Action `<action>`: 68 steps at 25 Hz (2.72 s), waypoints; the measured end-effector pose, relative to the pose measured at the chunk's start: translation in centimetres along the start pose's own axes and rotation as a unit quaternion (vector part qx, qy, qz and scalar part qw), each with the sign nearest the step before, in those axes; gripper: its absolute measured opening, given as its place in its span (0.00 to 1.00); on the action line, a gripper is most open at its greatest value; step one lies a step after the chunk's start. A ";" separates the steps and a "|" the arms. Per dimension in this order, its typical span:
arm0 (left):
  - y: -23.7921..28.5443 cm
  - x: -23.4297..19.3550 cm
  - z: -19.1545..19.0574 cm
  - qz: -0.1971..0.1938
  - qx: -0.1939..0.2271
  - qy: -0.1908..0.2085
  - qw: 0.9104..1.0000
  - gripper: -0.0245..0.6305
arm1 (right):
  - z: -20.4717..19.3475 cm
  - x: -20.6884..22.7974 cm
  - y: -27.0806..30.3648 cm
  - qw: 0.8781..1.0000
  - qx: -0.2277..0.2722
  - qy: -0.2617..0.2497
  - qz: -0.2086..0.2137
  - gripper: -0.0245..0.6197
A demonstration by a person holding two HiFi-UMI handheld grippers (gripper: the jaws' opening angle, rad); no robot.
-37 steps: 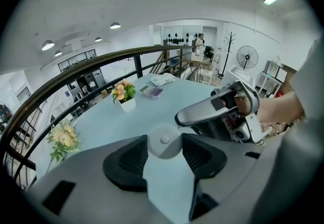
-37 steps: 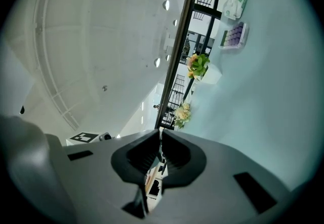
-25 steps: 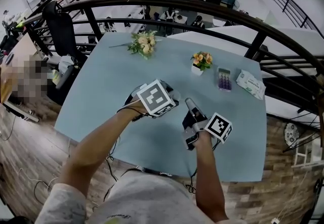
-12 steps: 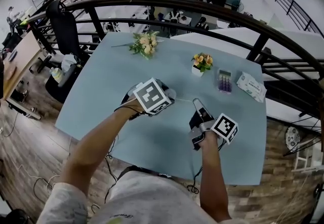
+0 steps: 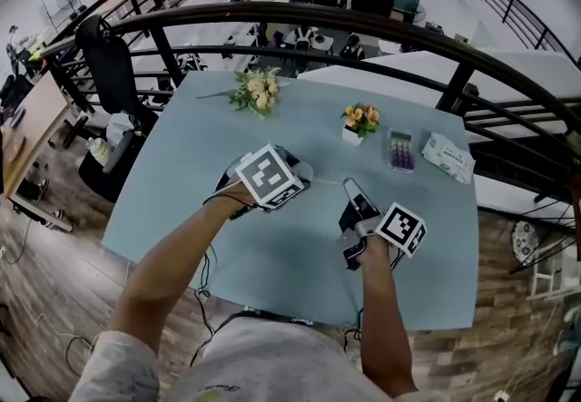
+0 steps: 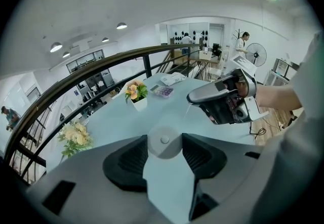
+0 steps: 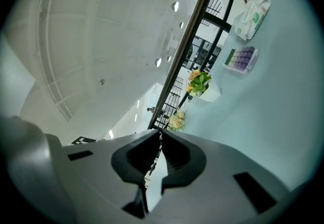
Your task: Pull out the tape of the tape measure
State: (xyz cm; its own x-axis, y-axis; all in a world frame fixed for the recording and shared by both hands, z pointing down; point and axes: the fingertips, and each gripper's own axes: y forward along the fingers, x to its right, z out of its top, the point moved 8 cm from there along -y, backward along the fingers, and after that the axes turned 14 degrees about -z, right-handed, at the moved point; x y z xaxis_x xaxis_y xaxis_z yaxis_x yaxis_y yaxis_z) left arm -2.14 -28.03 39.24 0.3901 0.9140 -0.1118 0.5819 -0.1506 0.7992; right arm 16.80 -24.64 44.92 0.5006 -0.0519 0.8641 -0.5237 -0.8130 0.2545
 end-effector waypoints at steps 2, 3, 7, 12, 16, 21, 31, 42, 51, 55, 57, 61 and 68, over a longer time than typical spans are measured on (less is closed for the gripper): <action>-0.2 -0.3 -0.1 -0.002 0.001 0.002 1.000 0.36 | -0.1 -0.3 0.2 1.000 0.002 -0.002 -0.002 0.07; -0.3 -0.4 -0.2 -0.003 0.002 0.003 1.000 0.36 | -0.1 -0.4 0.3 1.000 0.003 -0.003 -0.002 0.07; -0.8 -0.8 -0.8 -0.005 0.003 0.005 1.000 0.36 | -0.5 -0.7 0.7 1.000 0.007 -0.003 -0.005 0.07; -1.9 -1.7 -2.0 0.009 -0.010 0.012 1.000 0.36 | -0.4 -0.8 0.5 0.999 0.029 0.007 -0.019 0.07; -3.1 -2.6 -3.3 0.010 -0.006 0.001 1.000 0.36 | 0.2 -0.9 -0.1 0.999 0.043 0.009 -0.023 0.07; -3.5 -2.8 -3.8 0.008 -0.003 0.007 1.000 0.36 | -0.1 -1.0 -0.2 0.999 0.048 0.003 -0.025 0.07; -3.4 -2.7 -3.7 0.004 -0.002 0.015 1.000 0.36 | -0.5 -1.1 -0.8 0.998 0.055 -0.001 -0.034 0.07; -3.3 -2.7 -3.5 0.005 -0.002 0.020 1.000 0.36 | -0.6 -1.0 -1.1 0.998 0.055 -0.007 -0.041 0.07; -3.5 -3.0 -3.9 0.006 -0.006 0.021 1.000 0.36 | -0.6 -1.1 -0.8 0.997 0.056 -0.009 -0.043 0.07; -3.8 -3.4 -4.8 0.020 -0.021 0.022 0.999 0.36 | -0.1 -0.6 -1.5 0.996 0.074 -0.002 -0.057 0.07; -4.2 -3.8 -5.4 0.024 -0.022 0.018 0.999 0.36 | 0.2 -0.1 -2.0 0.994 0.084 0.004 -0.063 0.07; -4.4 -4.4 -6.2 0.018 -0.017 0.006 1.000 0.36 | 0.5 0.2 -2.2 0.994 0.085 -0.003 -0.064 0.07; -4.2 -4.4 -6.2 0.021 -0.021 0.012 0.999 0.36 | 0.3 0.3 -2.2 0.994 0.085 -0.005 -0.067 0.07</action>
State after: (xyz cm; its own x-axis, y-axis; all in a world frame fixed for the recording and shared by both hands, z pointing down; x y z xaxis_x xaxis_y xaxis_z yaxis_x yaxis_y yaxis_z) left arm -10.75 -29.12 40.03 0.3965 0.9158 -0.0638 0.5343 -0.1736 0.8273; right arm 18.30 -23.00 44.48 0.5660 0.0589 0.8223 -0.3280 -0.8990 0.2902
